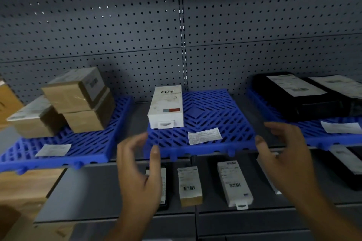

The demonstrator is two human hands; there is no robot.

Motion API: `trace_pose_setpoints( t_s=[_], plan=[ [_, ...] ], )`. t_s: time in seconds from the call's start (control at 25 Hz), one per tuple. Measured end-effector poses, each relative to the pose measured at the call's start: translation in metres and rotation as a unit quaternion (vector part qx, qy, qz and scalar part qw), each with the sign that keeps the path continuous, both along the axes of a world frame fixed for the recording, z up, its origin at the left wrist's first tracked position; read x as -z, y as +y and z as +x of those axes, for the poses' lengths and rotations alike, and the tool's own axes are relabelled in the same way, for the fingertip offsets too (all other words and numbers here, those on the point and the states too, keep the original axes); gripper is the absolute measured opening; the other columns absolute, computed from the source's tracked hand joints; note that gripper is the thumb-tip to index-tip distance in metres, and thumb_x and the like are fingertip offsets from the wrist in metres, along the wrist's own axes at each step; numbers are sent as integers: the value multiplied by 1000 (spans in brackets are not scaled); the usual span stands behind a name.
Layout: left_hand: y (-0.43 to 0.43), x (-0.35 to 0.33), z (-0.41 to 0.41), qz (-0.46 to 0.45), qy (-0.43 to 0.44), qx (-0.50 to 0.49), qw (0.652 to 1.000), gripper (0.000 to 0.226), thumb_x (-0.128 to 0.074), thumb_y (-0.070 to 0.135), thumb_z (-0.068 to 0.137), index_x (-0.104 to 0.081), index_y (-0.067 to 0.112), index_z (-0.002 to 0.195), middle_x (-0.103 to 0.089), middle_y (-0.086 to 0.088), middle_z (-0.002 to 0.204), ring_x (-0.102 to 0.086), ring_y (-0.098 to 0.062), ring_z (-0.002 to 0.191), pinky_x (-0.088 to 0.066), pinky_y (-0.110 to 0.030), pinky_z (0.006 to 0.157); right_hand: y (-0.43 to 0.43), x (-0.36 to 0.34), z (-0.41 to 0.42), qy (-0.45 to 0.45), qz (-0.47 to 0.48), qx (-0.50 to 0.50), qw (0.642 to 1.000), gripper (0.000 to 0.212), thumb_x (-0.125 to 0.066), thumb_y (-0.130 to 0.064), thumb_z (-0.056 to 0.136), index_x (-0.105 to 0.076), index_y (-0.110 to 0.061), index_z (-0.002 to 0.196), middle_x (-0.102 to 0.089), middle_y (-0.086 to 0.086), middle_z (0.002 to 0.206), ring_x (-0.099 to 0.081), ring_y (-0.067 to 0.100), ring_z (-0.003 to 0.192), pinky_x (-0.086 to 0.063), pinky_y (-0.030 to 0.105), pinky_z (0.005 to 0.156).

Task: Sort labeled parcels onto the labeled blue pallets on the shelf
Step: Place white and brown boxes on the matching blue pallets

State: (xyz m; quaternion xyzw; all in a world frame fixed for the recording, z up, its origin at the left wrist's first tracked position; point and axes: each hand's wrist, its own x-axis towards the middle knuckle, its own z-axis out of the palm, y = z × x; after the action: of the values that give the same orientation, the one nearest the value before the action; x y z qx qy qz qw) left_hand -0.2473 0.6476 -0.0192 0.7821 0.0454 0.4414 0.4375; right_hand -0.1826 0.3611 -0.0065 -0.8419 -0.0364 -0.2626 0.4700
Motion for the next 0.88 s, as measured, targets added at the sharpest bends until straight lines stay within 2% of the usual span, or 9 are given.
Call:
trace_pose_setpoints(
  t_s=[0.08,0.2,0.28,0.36,0.44,0.56,0.68,0.88],
  plan=[
    [-3,19,-21,10,-8,27,1000,15,-58,32,96,-61,29,111,-59,12,113,-61,-15,111,-45,-18,91,4,9,-13,-2,5,3,1000,25,-67,-36,89,-56,-36,112,-51,-13,112,-55,5,103,-44,30,86],
    [-11,45,-40,-18,63,61,996,16,-59,39,91,-64,32,105,-63,13,108,-64,-18,106,-52,-33,88,12,23,-33,12,13,14,1000,20,-70,-32,87,-56,-44,96,-56,-21,103,-56,-2,100,-43,25,81],
    [-10,58,-43,-7,135,71,988,29,-56,51,91,-64,35,114,-61,19,115,-59,-10,115,-51,-35,94,18,31,-44,30,11,18,999,19,-70,-32,84,-57,-43,91,-58,-21,98,-56,-2,96,-44,24,78],
    [-5,68,-41,34,226,83,970,53,-47,69,91,-56,38,134,-53,22,133,-47,-2,126,-44,-34,105,24,40,-55,46,-15,17,999,21,-72,-34,82,-59,-41,98,-58,-21,99,-57,4,96,-47,31,82],
    [1,76,-38,83,285,84,951,73,-36,78,84,-47,38,144,-46,18,144,-42,-8,133,-39,-39,112,29,51,-65,69,-53,20,996,33,-77,-31,81,-62,-31,110,-59,-15,107,-57,11,102,-47,37,89],
    [7,90,-35,104,299,81,945,71,-40,76,85,-49,37,143,-49,14,143,-45,-14,130,-39,-40,110,33,69,-78,84,-96,35,991,45,-85,-22,75,-64,-18,115,-59,-2,110,-57,21,107,-49,43,92],
    [11,104,-33,104,308,83,942,68,-45,75,85,-49,37,141,-49,16,140,-46,-12,128,-39,-34,108,32,82,-86,106,-102,49,988,49,-88,-20,73,-63,-18,116,-58,0,113,-56,24,110,-51,47,93],
    [6,114,-39,106,322,58,939,75,-40,79,80,-53,37,141,-55,13,135,-53,-14,124,-46,-35,104,26,99,-78,116,-111,52,986,54,-93,-16,65,-64,-21,111,-63,8,111,-61,34,102,-53,49,87]
  ],
)
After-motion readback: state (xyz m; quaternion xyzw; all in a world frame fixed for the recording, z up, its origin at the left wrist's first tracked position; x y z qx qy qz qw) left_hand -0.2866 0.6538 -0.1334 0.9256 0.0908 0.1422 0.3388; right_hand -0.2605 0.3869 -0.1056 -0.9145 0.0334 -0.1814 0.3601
